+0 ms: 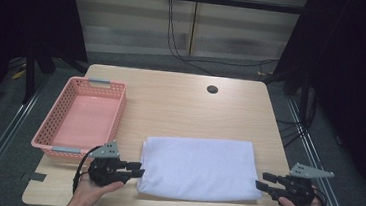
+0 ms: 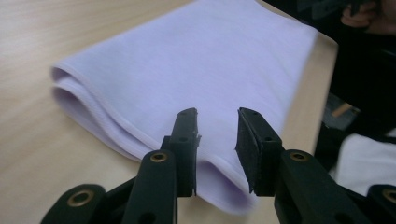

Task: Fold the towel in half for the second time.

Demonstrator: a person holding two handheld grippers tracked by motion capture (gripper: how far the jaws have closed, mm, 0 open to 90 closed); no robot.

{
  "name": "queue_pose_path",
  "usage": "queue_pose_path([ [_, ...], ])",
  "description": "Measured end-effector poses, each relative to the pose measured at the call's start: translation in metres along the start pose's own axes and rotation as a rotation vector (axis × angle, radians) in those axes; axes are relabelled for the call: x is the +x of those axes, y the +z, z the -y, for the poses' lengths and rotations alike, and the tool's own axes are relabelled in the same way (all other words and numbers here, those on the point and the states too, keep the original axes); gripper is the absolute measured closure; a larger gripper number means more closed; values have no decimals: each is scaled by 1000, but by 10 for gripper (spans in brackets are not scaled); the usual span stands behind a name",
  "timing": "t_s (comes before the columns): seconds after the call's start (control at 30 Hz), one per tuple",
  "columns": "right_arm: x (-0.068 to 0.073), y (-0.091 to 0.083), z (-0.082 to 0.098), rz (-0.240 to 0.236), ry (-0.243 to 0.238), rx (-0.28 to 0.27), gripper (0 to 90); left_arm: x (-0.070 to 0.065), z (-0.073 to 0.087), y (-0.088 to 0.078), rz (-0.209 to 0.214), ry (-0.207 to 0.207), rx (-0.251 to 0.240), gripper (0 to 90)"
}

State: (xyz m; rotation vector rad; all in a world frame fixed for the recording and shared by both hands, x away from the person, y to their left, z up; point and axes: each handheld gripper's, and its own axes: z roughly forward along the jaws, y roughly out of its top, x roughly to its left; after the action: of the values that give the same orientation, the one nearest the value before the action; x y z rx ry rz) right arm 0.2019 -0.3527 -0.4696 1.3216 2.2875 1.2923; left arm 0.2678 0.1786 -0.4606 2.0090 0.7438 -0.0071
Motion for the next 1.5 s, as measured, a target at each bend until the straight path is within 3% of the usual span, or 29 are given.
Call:
queue_pose_path([
  [0.07,-7,15,-7,57,8,24,461,8,-5,14,-18,-9,41,664],
  [0.17,-19,37,-16,104,24,53,438,20,-6,32,-46,-37,78,618],
  [0.23,-23,51,-18,116,24,84,431,23,-6,40,-53,-24,107,587],
  [0.3,-23,62,-19,127,-1,128,439,24,-6,46,-78,-38,128,575],
  [0.33,-22,65,-18,130,-25,136,478,22,-5,49,-87,-23,138,577],
  [0.4,-21,62,-18,117,-30,139,601,16,-4,55,-80,16,160,563],
  [0.5,-21,56,-14,124,-19,133,713,16,-6,60,-64,13,152,557],
  [0.57,-22,50,-12,146,-15,140,757,18,-8,66,-49,9,143,567],
  [0.7,-31,38,-6,195,15,132,762,14,-18,84,-12,13,139,560],
  [0.77,-35,31,-3,216,26,126,725,9,-22,92,-10,25,151,530],
  [0.83,-34,27,-1,236,-3,112,585,8,-25,92,-1,7,148,507],
  [0.87,-31,24,-2,243,-8,90,534,8,-25,89,13,7,135,521],
  [0.97,-17,14,-7,249,-15,14,459,12,-26,77,-1,-2,106,515],
  [1.07,-2,8,-10,203,-6,-38,435,19,-25,68,-34,-39,79,509],
  [1.23,31,16,-14,99,-35,-21,403,23,-25,64,-48,-37,75,492],
  [1.3,47,24,-19,65,-67,-20,391,22,-25,66,-56,-11,86,514],
  [1.5,90,66,-35,-100,-146,43,362,22,-34,71,-43,-6,82,504],
])
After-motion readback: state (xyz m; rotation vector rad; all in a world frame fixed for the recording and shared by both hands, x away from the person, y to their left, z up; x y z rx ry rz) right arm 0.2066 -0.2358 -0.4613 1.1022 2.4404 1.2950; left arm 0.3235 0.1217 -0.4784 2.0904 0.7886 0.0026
